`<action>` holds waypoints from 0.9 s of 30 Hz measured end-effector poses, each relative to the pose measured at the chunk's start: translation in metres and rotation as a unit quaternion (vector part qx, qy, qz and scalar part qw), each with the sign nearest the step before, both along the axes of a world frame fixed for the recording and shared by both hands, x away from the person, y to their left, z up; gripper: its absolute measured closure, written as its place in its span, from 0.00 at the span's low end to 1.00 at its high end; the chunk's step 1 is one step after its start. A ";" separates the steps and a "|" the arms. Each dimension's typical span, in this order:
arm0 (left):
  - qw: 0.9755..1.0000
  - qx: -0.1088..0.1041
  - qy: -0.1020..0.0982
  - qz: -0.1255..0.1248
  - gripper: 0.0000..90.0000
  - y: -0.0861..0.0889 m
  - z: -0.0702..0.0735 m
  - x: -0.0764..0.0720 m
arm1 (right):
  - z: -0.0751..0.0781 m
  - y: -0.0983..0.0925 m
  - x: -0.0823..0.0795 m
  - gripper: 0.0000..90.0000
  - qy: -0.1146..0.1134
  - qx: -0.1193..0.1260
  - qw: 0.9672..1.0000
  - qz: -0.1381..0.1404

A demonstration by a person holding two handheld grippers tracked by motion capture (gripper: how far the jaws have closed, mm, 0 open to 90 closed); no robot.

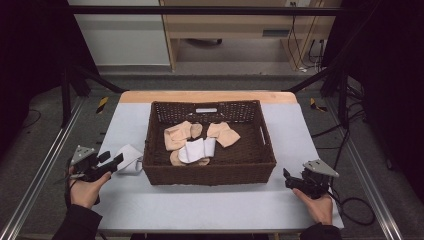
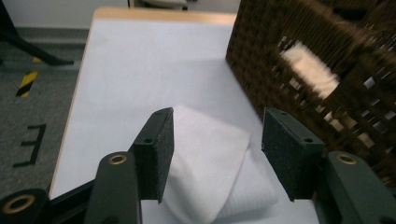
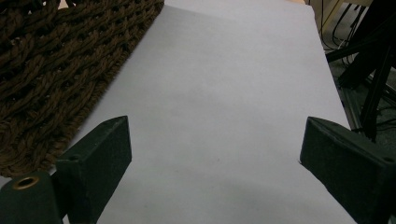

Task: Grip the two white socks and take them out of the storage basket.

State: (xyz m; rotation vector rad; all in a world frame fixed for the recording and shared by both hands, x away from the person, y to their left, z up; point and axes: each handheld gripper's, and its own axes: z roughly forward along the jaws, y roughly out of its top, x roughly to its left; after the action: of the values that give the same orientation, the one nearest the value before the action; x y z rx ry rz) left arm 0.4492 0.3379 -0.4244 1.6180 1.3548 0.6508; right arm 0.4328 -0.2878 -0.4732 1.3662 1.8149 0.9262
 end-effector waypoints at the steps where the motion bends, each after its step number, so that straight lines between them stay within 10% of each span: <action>1: 1.000 -0.005 -0.007 0.000 0.49 -0.001 0.004 -0.001 | 0.000 0.000 0.000 0.10 0.000 0.000 1.000 0.000; 27: 0.993 -0.011 -0.098 -0.063 0.52 -0.073 0.091 0.024 | 0.001 -0.001 0.002 0.08 -0.010 0.017 1.000 0.001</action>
State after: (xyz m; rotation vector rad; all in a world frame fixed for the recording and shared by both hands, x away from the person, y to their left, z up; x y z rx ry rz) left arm 0.4730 0.2646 -0.3332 1.5648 1.1053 0.6972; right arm 0.4350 -0.2888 -0.4725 1.3714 1.7944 0.9728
